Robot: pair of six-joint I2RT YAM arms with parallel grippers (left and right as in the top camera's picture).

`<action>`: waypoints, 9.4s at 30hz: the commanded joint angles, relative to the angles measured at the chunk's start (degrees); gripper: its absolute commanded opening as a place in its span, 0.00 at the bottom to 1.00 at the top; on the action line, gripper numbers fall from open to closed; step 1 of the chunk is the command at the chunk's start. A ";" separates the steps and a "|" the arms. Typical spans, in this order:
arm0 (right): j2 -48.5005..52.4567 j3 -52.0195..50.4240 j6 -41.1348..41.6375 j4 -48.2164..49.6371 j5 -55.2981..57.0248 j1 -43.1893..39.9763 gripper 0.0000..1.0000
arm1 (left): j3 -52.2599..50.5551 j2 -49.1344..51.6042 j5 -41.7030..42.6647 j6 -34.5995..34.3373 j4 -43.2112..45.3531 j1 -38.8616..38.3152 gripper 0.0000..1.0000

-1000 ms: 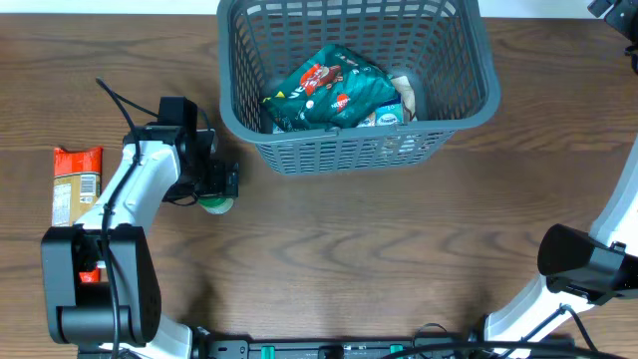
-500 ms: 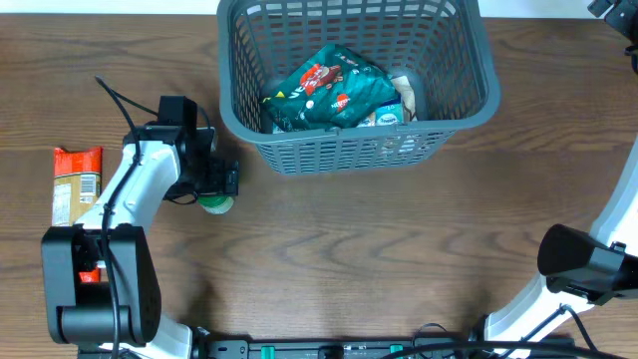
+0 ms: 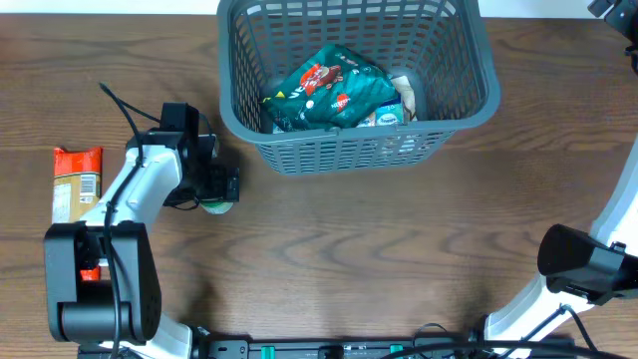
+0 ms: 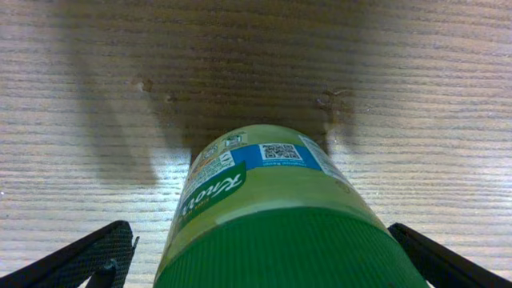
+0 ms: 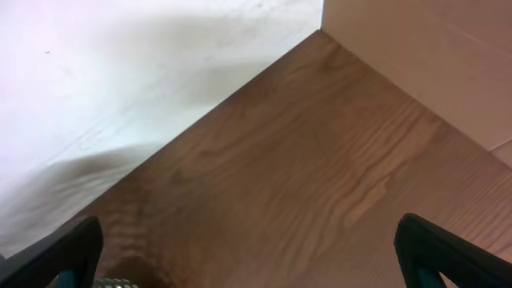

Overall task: Pack container
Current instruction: 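Lower the left gripper over the green bottle and grasp it, then lift the green bottle with the left gripper and place it in the basket, then withdraw the left gripper and move it to the orange-beige snack pack, then grasp the orange-beige snack pack with the left gripper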

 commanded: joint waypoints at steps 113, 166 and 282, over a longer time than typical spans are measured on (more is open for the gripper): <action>-0.52 0.11 0.70 -0.11 0.26 -0.04 0.99 | 45.97 4.74 11.50 -0.96 -3.87 -25.81 0.49; -0.52 0.11 0.70 -0.11 0.26 -0.04 0.99 | 43.95 -13.27 -33.94 -22.91 -40.39 20.26 0.99; -0.52 0.11 0.70 -0.11 0.26 -0.04 0.99 | 33.07 8.44 7.72 15.89 -3.85 38.47 0.06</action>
